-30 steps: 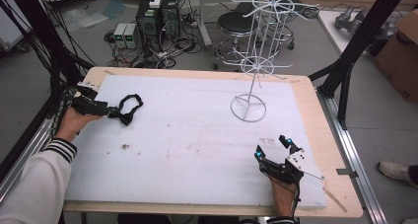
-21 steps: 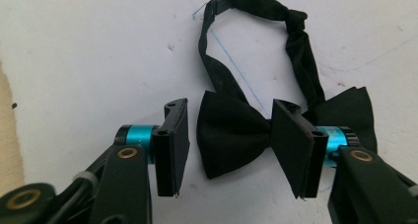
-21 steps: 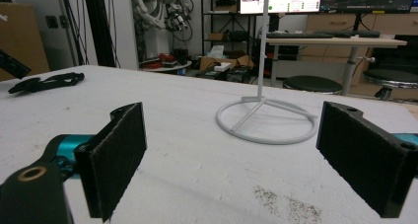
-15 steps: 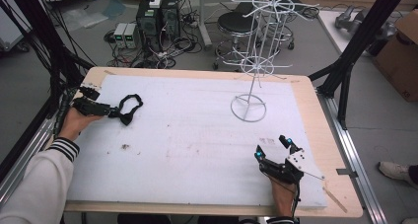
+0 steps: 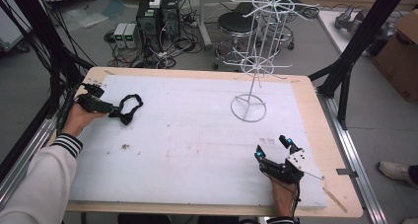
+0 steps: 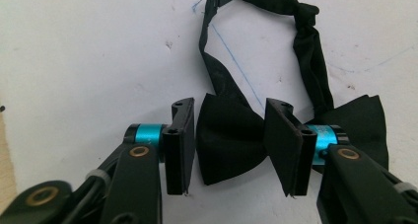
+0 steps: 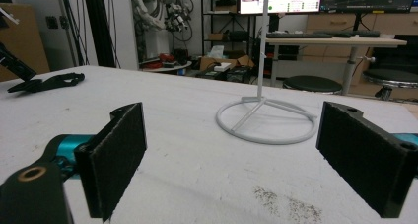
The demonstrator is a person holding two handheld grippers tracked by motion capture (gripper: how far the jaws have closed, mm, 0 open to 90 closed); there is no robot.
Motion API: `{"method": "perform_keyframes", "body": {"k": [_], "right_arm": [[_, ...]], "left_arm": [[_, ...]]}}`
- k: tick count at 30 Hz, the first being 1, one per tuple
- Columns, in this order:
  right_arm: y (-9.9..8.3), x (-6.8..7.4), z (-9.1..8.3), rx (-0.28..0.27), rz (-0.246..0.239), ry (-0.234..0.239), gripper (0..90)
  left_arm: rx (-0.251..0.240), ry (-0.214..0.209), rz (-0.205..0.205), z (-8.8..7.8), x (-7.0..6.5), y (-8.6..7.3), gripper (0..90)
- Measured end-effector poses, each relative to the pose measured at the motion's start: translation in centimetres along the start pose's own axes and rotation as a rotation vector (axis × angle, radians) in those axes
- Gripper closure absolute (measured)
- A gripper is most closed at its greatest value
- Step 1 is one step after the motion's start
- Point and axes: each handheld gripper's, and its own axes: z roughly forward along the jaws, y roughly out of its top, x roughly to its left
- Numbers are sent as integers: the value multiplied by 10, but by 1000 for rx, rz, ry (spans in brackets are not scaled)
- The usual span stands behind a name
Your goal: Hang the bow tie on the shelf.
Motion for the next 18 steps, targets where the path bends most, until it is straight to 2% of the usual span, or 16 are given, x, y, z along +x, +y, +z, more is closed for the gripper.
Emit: {"method": "perform_keyframes", "body": {"k": [5, 11, 18], "right_arm": [[0, 0, 0, -2, -6, 1, 107], [0, 0, 0, 2, -3, 1, 108], [0, 0, 0, 1, -6, 0, 108]], "left_arm": [[-8, -7, -9, 0, 1, 0, 509], [-43, -13, -15, -1, 0, 2, 504], [-49, -12, -26, 8, -2, 4, 495]]}}
